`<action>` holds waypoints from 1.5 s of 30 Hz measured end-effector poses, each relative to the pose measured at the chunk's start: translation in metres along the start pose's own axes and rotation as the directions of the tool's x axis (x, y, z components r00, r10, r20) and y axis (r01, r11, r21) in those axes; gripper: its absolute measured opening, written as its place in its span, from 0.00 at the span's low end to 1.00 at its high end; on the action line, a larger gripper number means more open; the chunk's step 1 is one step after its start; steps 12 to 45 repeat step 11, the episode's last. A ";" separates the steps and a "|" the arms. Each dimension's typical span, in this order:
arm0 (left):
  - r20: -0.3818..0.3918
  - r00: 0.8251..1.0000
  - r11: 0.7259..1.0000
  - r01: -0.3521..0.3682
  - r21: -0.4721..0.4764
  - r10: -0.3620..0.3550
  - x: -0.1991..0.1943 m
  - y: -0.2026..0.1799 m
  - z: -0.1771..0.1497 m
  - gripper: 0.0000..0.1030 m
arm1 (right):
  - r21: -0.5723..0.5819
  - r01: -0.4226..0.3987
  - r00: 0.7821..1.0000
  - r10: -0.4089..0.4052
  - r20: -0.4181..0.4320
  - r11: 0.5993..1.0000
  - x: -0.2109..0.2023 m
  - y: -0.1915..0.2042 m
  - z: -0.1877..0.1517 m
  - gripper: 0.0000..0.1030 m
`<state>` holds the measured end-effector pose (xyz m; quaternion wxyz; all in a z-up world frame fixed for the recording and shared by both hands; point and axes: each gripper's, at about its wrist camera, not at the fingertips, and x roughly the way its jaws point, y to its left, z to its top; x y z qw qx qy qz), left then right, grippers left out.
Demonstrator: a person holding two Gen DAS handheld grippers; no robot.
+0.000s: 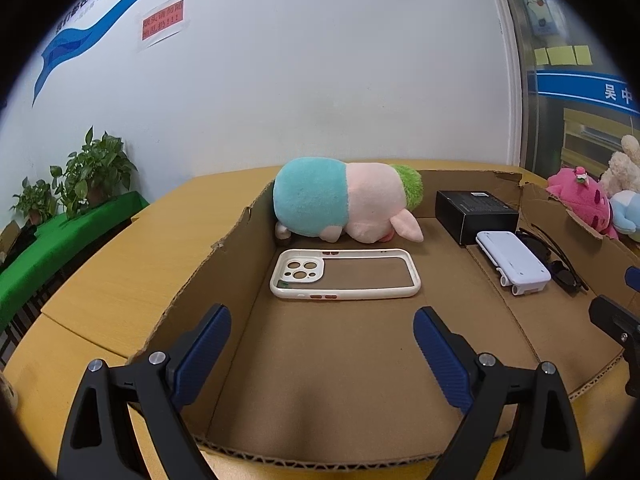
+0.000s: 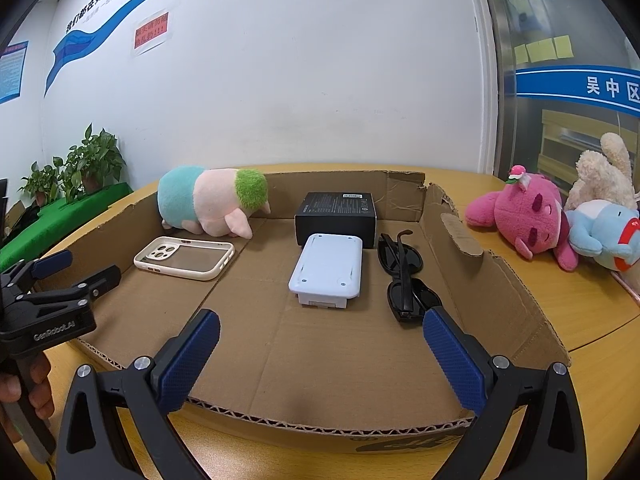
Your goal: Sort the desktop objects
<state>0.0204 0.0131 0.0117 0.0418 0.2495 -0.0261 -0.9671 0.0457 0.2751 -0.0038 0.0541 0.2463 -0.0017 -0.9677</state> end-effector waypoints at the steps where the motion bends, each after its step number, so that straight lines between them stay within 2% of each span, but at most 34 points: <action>1: 0.002 1.000 1.000 0.002 -0.005 -0.002 0.000 0.001 -0.001 0.90 | 0.000 -0.001 1.000 0.001 0.000 1.000 0.000 0.000 0.000 1.00; 45: 0.012 1.000 1.000 0.002 -0.007 -0.002 0.001 0.001 -0.001 0.90 | 0.000 0.002 1.000 -0.002 -0.002 1.000 -0.001 -0.001 0.000 1.00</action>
